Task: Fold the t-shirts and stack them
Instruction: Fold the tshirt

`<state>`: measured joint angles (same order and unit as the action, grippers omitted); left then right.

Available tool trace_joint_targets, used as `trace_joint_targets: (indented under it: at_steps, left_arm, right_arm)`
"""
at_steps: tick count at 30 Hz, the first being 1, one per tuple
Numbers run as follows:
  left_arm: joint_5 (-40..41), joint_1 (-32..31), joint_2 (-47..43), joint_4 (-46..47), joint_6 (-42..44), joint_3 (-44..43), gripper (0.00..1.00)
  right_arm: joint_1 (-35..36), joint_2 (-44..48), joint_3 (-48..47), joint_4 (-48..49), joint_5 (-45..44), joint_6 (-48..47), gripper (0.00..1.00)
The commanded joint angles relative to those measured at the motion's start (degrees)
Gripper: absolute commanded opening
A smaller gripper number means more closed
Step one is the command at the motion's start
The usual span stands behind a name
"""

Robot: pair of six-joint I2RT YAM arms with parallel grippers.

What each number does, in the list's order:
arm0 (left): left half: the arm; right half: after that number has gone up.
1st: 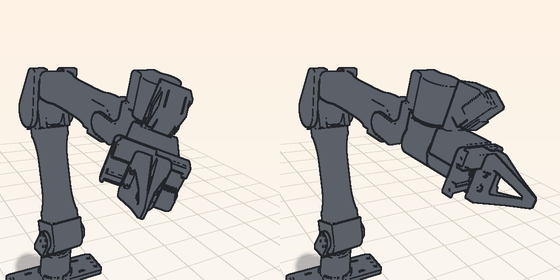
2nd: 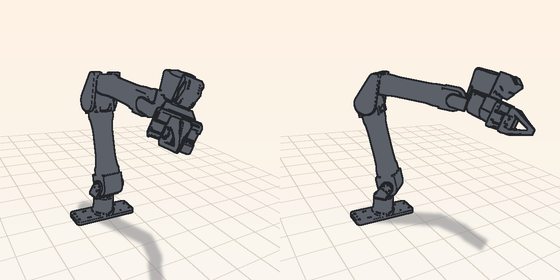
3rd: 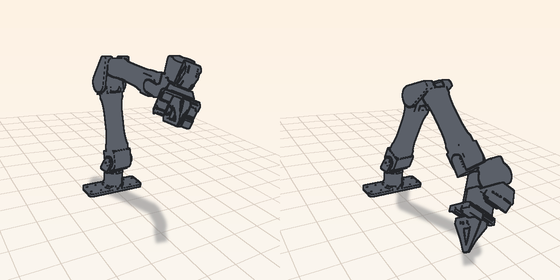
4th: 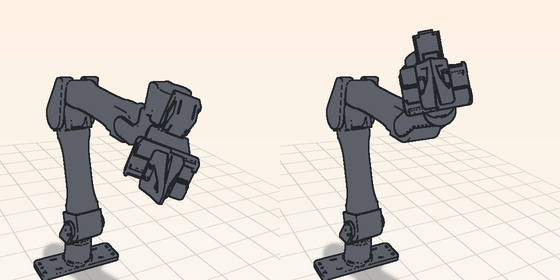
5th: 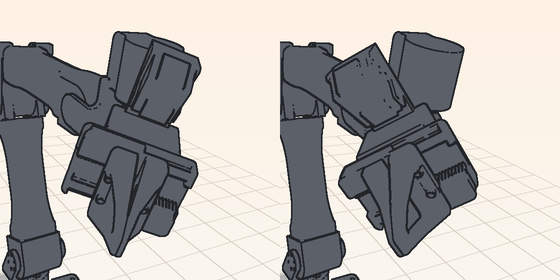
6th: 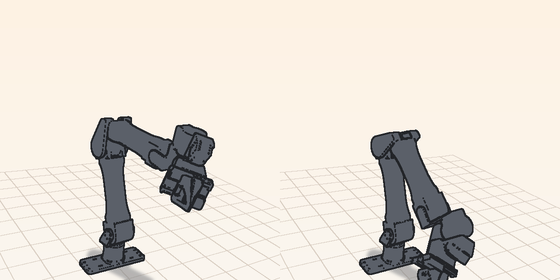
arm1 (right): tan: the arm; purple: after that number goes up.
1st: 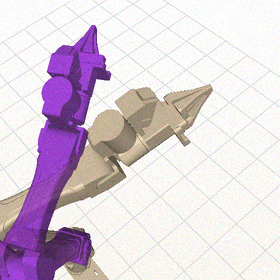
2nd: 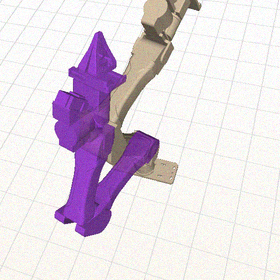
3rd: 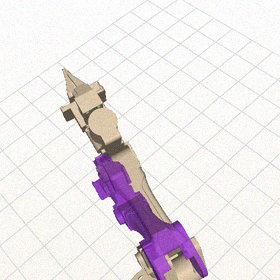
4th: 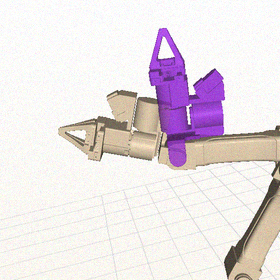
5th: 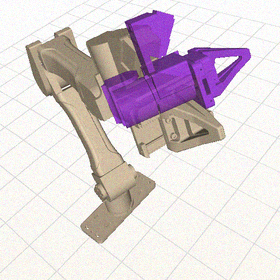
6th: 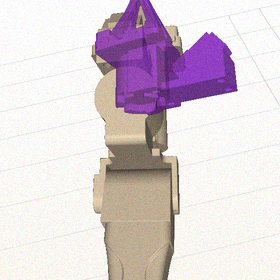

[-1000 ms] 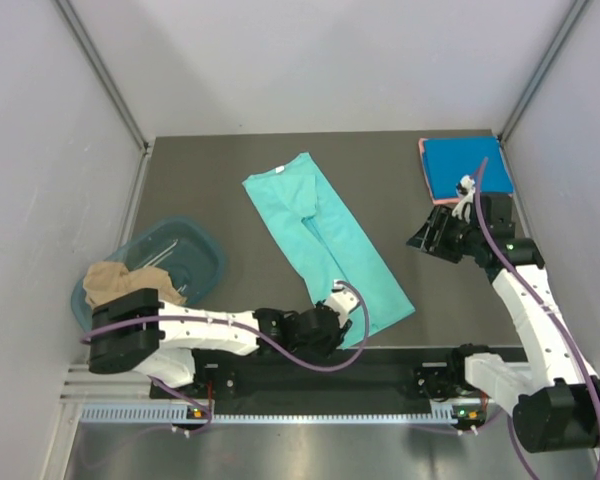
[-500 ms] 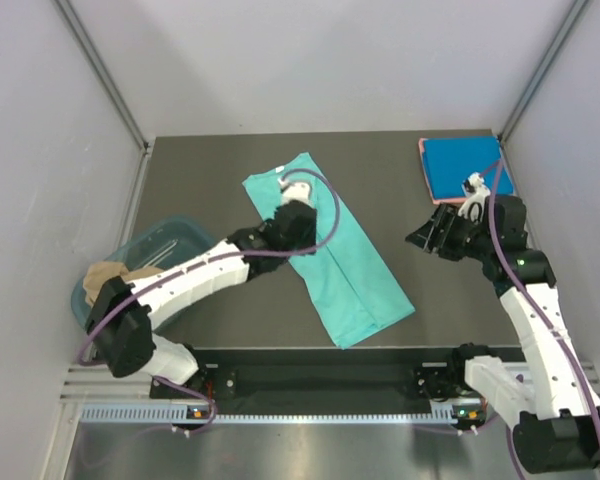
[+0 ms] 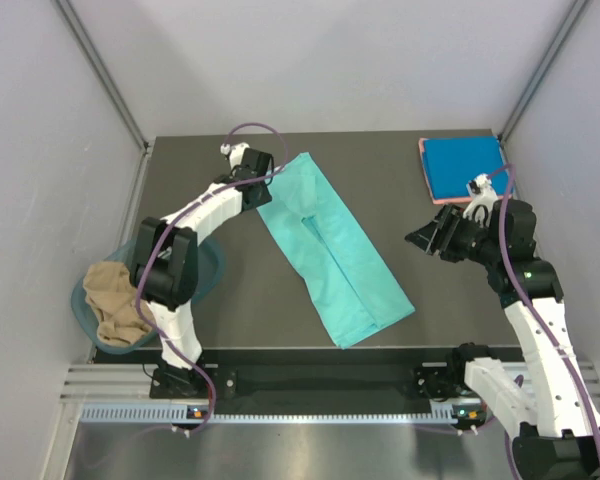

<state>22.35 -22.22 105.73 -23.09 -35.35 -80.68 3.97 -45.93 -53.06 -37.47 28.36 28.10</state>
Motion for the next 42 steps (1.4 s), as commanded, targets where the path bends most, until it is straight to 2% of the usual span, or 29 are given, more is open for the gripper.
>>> trace_joint_targets:
  at_steps: [1,5,8,14,32,35,39,40,42]
  left_arm:
    - [-2.8,2.8,4.3,2.9,-2.8,-4.3,0.42]
    - [-0.6,3.9,11.0,-0.8,-2.4,-11.4,0.43]
    - [1.6,5.2,15.2,-3.6,-4.0,-16.2,0.41]
    - [0.2,7.6,17.4,1.4,-3.6,-16.3,0.39]
    - [1.2,8.9,24.5,5.3,-0.3,-19.4,0.36]
    - [0.8,8.9,25.7,6.4,0.0,-19.2,0.27]
    - [0.2,9.2,26.6,8.9,0.4,-19.4,0.08]
    - [0.1,9.3,26.9,9.7,0.5,-19.9,0.01]
    - [-1.4,9.5,27.6,12.4,1.9,-20.9,0.0]
  right_arm:
    - [-0.4,1.5,-2.9,1.4,0.8,-0.3,0.54]
    - [-0.5,2.0,-2.5,0.8,0.2,-0.9,0.54]
    - [-0.4,2.0,-1.3,1.2,-0.7,-1.5,0.54]
    - [-0.4,1.6,-0.4,1.6,-0.9,-1.6,0.54]
    - [-0.4,-1.3,1.5,4.1,-1.5,-0.9,0.53]
    - [-0.5,-1.0,2.7,4.9,-1.9,-0.1,0.53]
    - [-0.5,-2.1,1.8,4.9,-2.5,0.2,0.53]
    - [-0.4,-2.6,1.5,5.0,-3.1,0.5,0.53]
    - [-0.5,-2.9,1.8,6.0,-3.9,1.3,0.53]
